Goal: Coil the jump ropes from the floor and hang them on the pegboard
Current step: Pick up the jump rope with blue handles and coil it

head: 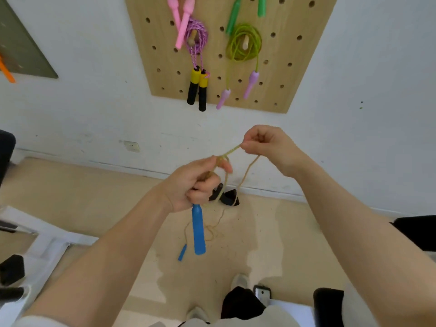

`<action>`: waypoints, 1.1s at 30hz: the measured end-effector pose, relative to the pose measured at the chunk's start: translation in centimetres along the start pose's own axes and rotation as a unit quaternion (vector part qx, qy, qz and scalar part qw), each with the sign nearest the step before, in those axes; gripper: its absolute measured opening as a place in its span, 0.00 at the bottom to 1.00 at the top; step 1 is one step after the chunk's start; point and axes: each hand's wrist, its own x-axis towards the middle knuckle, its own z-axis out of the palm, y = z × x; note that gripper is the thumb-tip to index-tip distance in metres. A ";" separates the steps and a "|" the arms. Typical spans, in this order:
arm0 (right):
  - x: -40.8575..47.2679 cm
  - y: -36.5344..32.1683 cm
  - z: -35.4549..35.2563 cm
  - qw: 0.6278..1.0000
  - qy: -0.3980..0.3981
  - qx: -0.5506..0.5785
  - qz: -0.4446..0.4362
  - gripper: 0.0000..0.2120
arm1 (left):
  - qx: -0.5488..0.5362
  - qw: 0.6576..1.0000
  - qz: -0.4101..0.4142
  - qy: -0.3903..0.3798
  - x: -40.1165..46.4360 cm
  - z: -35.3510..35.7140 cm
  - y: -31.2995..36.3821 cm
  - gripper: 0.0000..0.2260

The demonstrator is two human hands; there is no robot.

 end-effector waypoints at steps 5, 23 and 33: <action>-0.5 3.0 3.9 0.982 -0.120 -0.099 0.102 0.12 | -0.113 0.982 0.149 0.026 0.6 0.2 0.9 0.16; -0.2 -0.2 6.2 1.000 0.000 -0.027 -0.015 0.10 | -0.029 0.995 0.040 0.088 -3.1 1.5 -1.8 0.17; -3.5 2.8 8.5 0.900 -0.332 -0.222 0.175 0.12 | -0.031 0.947 0.131 0.291 -2.4 -3.1 1.0 0.20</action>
